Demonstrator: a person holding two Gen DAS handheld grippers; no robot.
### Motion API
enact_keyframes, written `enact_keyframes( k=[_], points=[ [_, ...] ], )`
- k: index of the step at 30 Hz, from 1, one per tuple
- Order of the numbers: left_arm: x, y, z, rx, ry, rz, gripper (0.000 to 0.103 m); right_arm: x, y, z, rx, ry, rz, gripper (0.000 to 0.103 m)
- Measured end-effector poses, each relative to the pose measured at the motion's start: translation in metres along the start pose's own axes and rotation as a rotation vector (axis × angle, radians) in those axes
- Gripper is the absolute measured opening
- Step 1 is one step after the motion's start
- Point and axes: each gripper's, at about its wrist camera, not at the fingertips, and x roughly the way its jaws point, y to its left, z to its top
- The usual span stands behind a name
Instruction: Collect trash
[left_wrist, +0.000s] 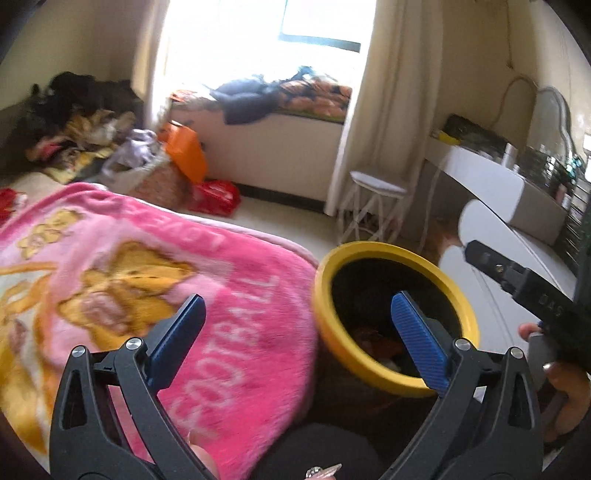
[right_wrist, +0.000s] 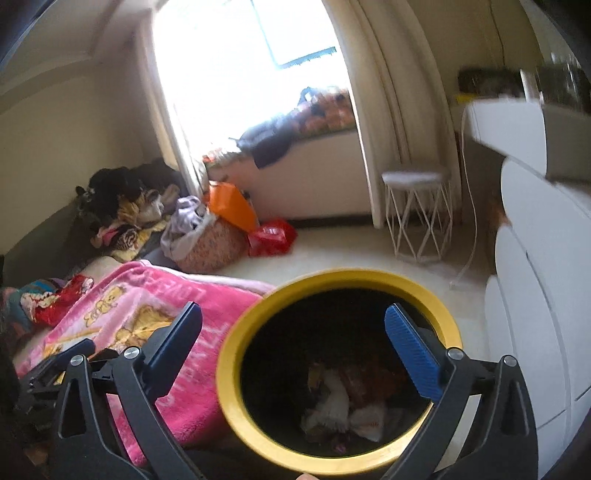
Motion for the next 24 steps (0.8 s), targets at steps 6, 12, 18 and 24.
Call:
enact_keyframes(
  k=[6, 12, 18, 24],
  points=[
    [-0.039, 0.019, -0.009, -0.041, -0.114, 0.121, 0.093, -0.028, 0.025, -0.022, -0.071, -0.120, 0.012, 0.097],
    [-0.058, 0.025, -0.009, -0.047, -0.158, 0.150, 0.093, -0.048, 0.042, -0.037, -0.104, -0.197, -0.016, 0.097],
    [-0.061, 0.033, -0.014, -0.061, -0.144, 0.160, 0.093, -0.046, 0.047, -0.044, -0.143, -0.199, -0.014, 0.097],
    [-0.059, 0.034, -0.018, -0.064, -0.133, 0.159, 0.093, -0.043, 0.047, -0.044, -0.141, -0.202, -0.017, 0.097]
  ],
)
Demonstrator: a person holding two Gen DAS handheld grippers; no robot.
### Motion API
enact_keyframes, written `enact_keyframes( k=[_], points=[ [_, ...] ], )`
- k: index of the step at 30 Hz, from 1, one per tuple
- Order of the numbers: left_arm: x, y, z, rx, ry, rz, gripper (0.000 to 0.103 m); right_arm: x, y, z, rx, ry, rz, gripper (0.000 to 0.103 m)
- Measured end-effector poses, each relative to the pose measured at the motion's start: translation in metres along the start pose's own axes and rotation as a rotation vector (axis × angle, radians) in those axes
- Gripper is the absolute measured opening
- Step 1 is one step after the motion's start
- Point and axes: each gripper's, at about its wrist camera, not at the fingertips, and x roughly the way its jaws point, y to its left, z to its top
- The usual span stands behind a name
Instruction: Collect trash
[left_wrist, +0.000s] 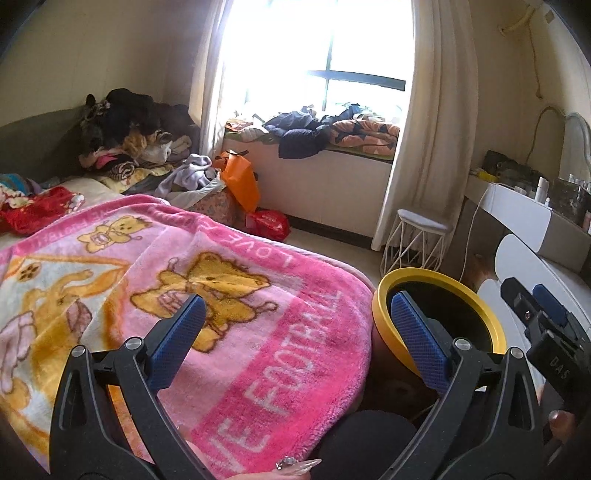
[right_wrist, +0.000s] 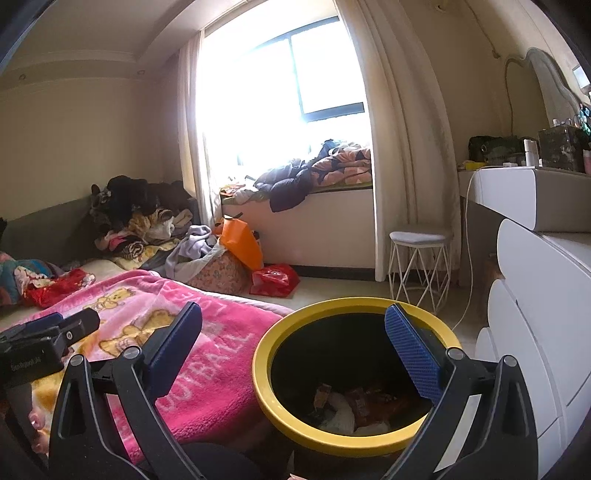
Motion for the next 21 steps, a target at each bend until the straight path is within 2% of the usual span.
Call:
enact_keyframes(
  k=[21],
  points=[
    [-0.0022, 0.0001, -0.0007, -0.001, -0.003, 0.000, 0.093, 0.0010, 0.0038, -0.0046, -0.017, -0.010, 0.003, 0.097]
  ],
)
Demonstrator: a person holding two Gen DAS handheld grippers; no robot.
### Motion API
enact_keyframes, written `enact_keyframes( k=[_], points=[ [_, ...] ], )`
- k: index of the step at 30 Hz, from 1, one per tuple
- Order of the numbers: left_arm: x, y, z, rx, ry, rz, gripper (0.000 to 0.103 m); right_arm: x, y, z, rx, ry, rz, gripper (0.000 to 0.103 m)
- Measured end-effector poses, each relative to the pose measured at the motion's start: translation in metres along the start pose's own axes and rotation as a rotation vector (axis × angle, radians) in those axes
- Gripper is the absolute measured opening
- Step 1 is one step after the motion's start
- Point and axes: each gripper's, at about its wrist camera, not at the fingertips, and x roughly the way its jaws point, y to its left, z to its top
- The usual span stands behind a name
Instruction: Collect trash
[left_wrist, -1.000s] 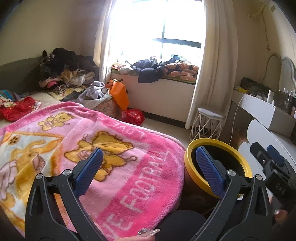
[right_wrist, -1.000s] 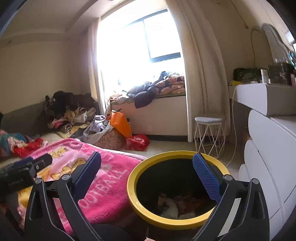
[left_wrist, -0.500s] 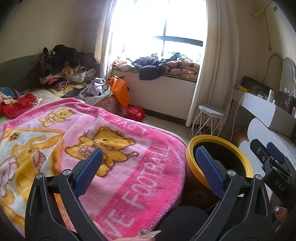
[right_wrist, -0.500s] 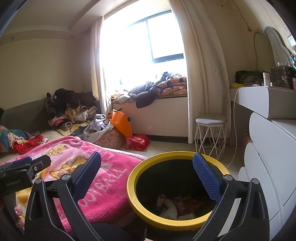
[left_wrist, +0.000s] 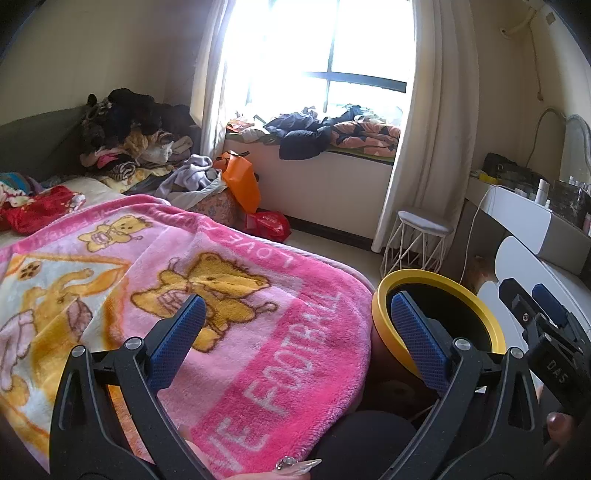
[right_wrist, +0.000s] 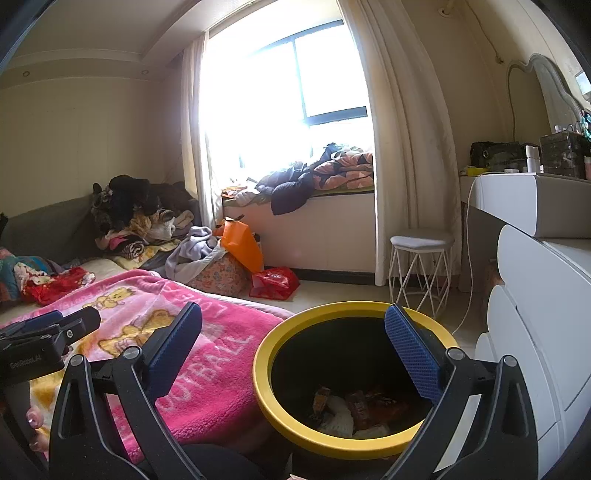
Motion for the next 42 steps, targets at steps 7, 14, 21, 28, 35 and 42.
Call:
enact_keyframes(
  k=[7, 14, 21, 28, 35, 42],
  points=[
    [-0.0004, -0.0007, -0.0003, -0.001, 0.001, 0.001, 0.093, -0.0012, -0.0011, -0.0004, -0.001, -0.002, -0.003, 0.097],
    [-0.0002, -0.0005, -0.0005, 0.000, 0.000, 0.001, 0.093, -0.0012, -0.0010, -0.0005, 0.000, -0.003, -0.004, 0.097],
    [-0.0001, -0.0007, -0.0003, 0.000, 0.001, 0.001, 0.093, -0.0014, -0.0010, -0.0009, -0.001, -0.002, -0.005, 0.097],
    [-0.0010, -0.0001, -0.0013, 0.001, 0.000, 0.000, 0.093, -0.0014, -0.0012, -0.0005, -0.004, -0.006, -0.004, 0.097],
    [-0.0007, -0.0004, -0.0010, -0.001, 0.001, 0.000, 0.093, -0.0020, -0.0017, -0.0002, 0.000, -0.006, -0.006, 0.097],
    [0.0024, 0.0028, -0.0033, -0.008, 0.021, 0.008, 0.093, -0.0023, -0.0028, 0.0012, 0.000, -0.008, -0.006, 0.097]
  ],
)
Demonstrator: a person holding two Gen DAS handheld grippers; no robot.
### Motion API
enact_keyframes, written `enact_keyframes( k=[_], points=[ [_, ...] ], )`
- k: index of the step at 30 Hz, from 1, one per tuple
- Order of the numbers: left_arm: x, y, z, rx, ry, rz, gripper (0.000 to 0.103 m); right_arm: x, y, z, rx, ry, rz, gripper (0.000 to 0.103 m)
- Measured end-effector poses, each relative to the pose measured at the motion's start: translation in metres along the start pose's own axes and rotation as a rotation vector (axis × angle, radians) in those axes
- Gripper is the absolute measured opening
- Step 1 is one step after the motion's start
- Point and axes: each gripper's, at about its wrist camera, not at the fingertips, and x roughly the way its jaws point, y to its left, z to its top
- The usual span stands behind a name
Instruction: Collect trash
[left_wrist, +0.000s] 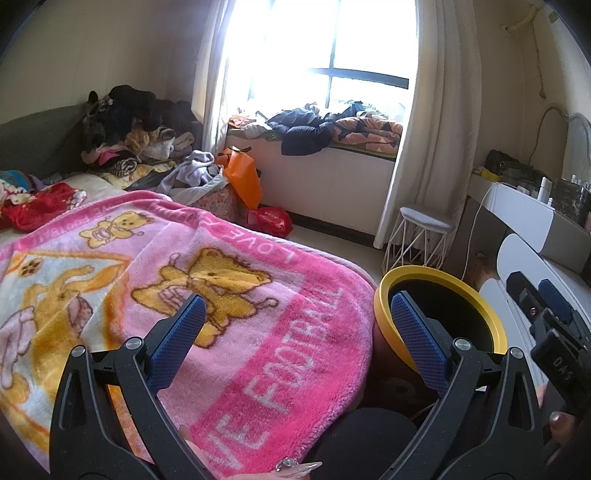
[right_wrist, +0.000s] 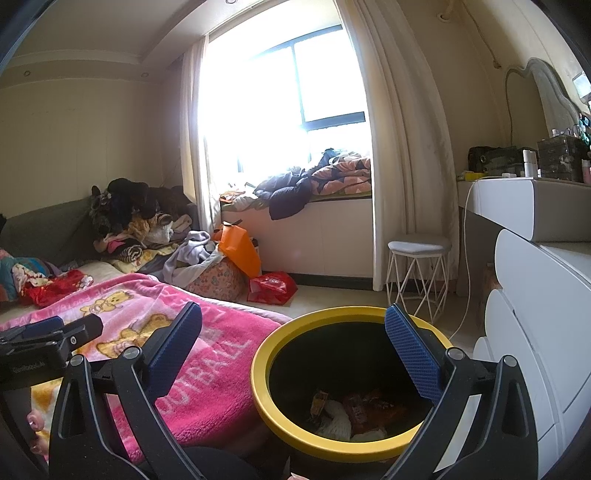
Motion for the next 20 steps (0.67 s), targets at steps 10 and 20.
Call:
enact_keyframes(
  k=[10, 20],
  points=[
    [0.002, 0.063, 0.001, -0.124, 0.061, 0.102, 0.093, 0.007, 0.040, 0.040, 0.008, -0.014, 0.142, 0.097],
    [-0.052, 0.341, -0.054, -0.408, 0.231, 0.751, 0.093, 0.091, 0.313, -0.010, -0.317, 0.513, 0.813, 0.097]
  ],
)
